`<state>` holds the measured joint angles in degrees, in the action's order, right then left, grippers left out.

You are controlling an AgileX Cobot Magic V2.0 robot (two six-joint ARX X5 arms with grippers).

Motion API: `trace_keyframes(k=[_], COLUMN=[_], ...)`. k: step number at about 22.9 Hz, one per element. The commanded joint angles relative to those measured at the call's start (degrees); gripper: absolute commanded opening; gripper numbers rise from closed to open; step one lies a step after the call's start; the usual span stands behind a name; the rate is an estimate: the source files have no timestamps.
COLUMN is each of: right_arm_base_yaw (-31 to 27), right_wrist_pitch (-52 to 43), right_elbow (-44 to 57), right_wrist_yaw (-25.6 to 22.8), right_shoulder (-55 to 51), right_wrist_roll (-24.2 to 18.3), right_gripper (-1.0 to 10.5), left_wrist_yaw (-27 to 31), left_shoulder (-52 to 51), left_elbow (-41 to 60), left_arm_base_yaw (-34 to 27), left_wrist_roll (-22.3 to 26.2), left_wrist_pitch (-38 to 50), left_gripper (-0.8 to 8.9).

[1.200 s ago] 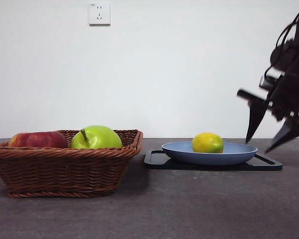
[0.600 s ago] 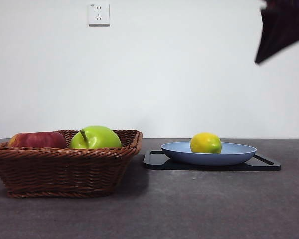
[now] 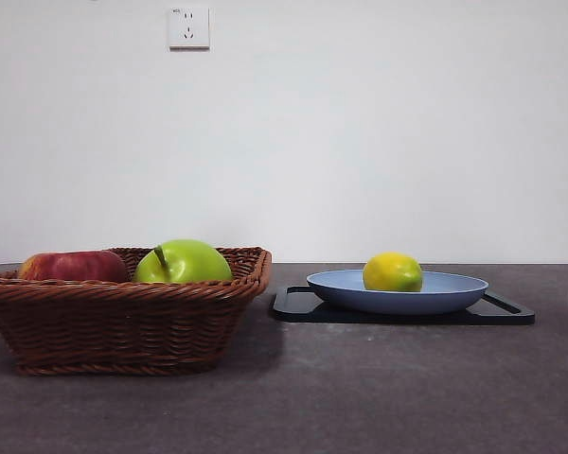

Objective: Take the lemon from the basket,put the lemon in the plate,hand out the plate

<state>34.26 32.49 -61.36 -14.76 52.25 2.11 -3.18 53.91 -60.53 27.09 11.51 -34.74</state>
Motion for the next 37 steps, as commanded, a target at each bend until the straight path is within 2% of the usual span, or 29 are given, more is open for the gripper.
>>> trace_keyframes(k=[1, 5, 8, 12, 30, 33, 37], right_arm_base_yaw=[1.6, 1.8, 1.8, 1.7, 1.8, 1.8, 1.8], right_wrist_pitch=[-6.6, -15.0, -20.3, -20.1, -20.1, -20.1, -20.1], right_elbow=[7.6, 22.8, 30.1, 30.4, 30.4, 30.4, 30.4], right_wrist_yaw=[-3.6, -7.1, -7.9, -9.9, -9.8, -9.7, -9.8], right_shoulder=[-6.2, -18.4, -25.1, -25.4, -25.3, -25.3, -25.3], right_wrist_roll=[-0.1, -0.1, 0.5, 0.8, 0.9, 0.9, 0.9], right_gripper=[0.0, 0.0, 0.0, 0.0, 0.0, 0.0, 0.0], left_wrist_yaw=[-0.5, 0.2, -0.4, -0.2, -0.3, 3.7, 12.7], left_shoulder=[-7.1, -21.7, -30.0, -31.1, -31.2, -34.5, -40.3], left_elbow=[7.9, 21.4, 26.8, 26.6, 26.6, 26.8, 29.6], left_arm_base_yaw=[-1.0, -1.7, -1.7, -1.7, -1.6, -2.9, -9.4], left_wrist_roll=[-1.5, -8.7, -10.1, -10.2, -10.3, -7.0, -7.5], left_wrist_pitch=[5.7, 10.5, 11.6, 12.3, 11.0, 6.9, 5.7], left_gripper=[0.06, 0.06, 0.06, 0.08, 0.08, 0.08, 0.08])
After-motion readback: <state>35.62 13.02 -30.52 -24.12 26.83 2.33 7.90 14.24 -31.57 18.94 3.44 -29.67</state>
